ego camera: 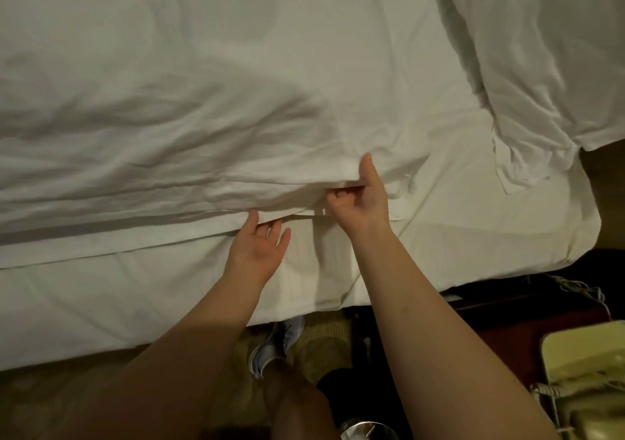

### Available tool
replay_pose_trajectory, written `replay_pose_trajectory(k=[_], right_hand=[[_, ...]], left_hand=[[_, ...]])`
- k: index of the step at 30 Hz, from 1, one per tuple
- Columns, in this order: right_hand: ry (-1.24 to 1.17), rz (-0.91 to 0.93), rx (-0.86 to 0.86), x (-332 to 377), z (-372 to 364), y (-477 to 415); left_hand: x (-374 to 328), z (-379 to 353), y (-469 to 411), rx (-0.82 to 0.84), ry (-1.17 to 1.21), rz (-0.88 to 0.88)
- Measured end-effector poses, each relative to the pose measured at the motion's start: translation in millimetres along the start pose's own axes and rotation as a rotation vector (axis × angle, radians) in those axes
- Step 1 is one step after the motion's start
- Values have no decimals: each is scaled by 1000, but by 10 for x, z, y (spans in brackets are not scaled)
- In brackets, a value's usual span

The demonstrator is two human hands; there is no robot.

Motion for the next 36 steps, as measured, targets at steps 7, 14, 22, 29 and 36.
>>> replay_pose_trajectory(k=[7,14,22,29,36], right_hand=[[183,-22,-323,-375,787,-27],[390,-166,-220,-1034,493,-29],[629,-115,-139,-1358,92,-160],[764,24,-369,-1283,796,98],[607,-54,-94,-1840,513,184]], left_hand=[[-25,-26,10,-133,-49,-70],[-190,-39,153,-95,-18,-154],[-446,-216,348,-24,7,-152],[-832,-188,460,46,-87,-77],[-1221,-199,490,75,-167,-26]])
Point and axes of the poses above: each hand's wrist, its own y-axis away from the middle knuckle, its own z-axis out of the back of the hand, x = y × z, the point moved 6 cm from there along -y, towards the middle knuckle, and after that the axes turned 8 degrees about y, right-handed, at the moved point
